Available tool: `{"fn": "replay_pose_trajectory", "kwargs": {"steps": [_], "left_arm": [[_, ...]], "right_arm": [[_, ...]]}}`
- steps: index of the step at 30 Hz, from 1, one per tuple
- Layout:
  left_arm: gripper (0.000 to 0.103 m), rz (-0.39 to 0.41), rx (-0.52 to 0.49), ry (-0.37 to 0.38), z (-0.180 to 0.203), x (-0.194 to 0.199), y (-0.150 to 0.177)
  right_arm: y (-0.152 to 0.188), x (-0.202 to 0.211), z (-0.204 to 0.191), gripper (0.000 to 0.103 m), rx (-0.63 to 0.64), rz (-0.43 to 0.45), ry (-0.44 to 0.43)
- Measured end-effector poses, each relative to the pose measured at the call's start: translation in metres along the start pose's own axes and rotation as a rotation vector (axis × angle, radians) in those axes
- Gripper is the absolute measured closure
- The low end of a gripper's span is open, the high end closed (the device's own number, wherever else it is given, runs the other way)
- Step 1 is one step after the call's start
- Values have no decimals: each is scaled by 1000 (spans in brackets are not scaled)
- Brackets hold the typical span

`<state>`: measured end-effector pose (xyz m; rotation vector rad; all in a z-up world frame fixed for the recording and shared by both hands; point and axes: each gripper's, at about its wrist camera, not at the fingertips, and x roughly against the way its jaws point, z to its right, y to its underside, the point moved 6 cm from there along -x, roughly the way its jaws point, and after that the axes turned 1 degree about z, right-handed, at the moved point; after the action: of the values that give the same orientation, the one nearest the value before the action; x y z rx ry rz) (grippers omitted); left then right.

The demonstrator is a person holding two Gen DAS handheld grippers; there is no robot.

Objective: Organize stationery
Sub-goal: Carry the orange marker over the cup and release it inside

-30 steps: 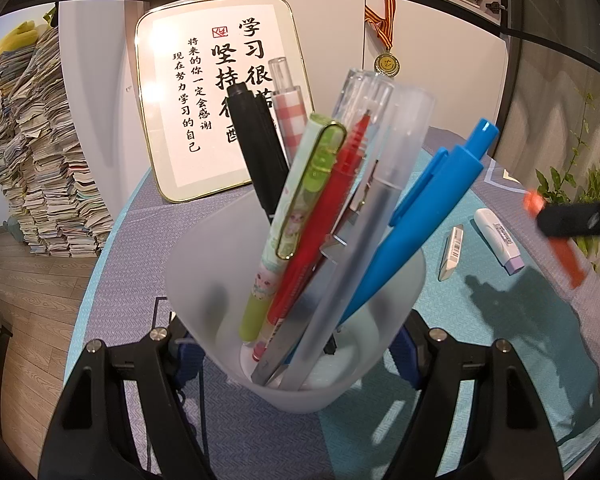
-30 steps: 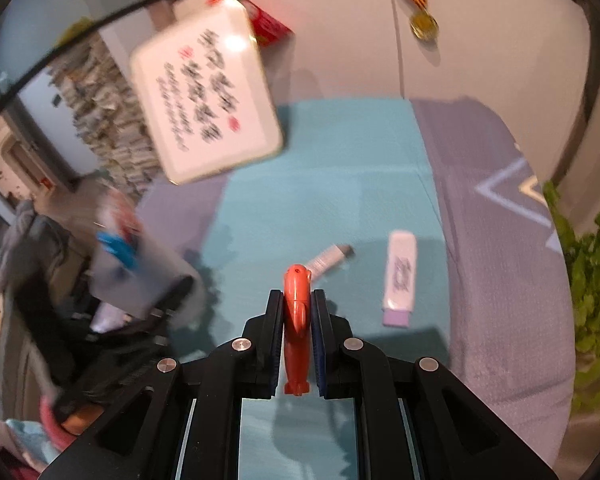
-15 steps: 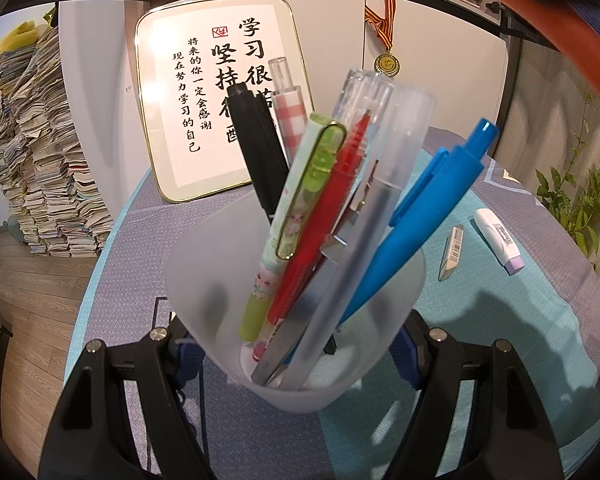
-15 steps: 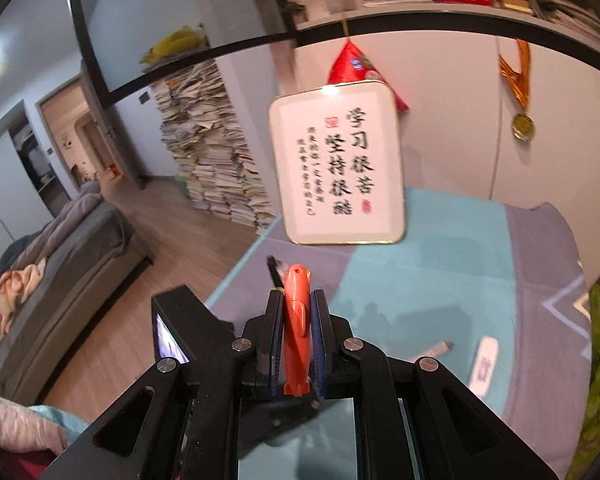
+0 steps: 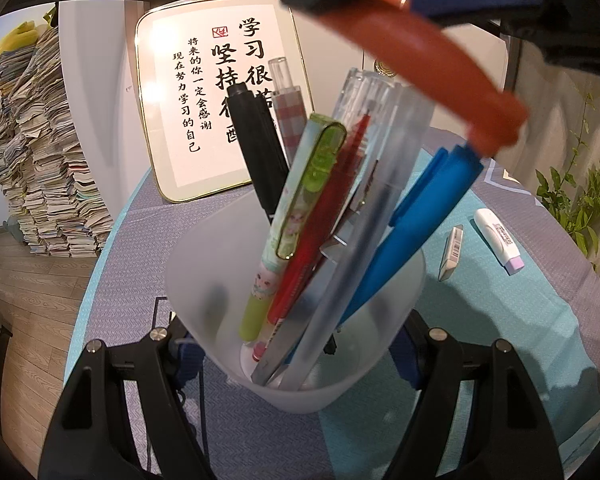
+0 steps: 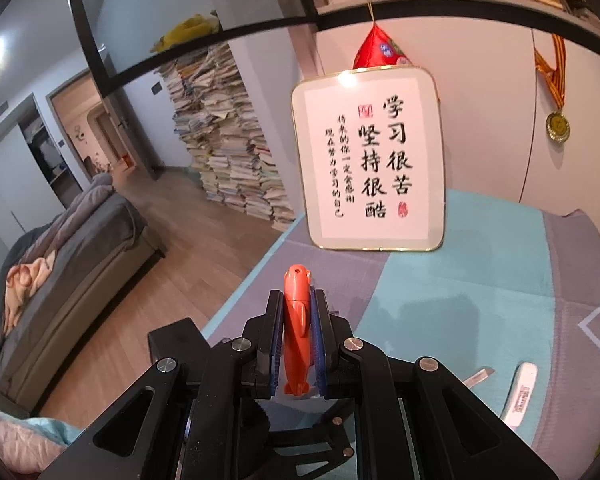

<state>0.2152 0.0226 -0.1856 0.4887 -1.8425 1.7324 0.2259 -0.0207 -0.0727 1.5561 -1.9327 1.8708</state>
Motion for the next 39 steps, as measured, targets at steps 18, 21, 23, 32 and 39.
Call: {"fn": "replay_pose_trajectory", "kwargs": {"steps": [18,21,23,32,39], "left_arm": [[28,0,0,0,0,0,0],[28,0,0,0,0,0,0],[28,0,0,0,0,0,0],[28,0,0,0,0,0,0],[28,-4,2,4,0,-2,0]], "right_arm": [[9,-5,6,91,-22,-15,-24],[9,-3,8,91,-33,-6,-30],[7,-4,10,91,-44,-3,-30],[7,-5,11,91,-65,-3,-56],[9,-1,13,91,-76,-2,-69]]}}
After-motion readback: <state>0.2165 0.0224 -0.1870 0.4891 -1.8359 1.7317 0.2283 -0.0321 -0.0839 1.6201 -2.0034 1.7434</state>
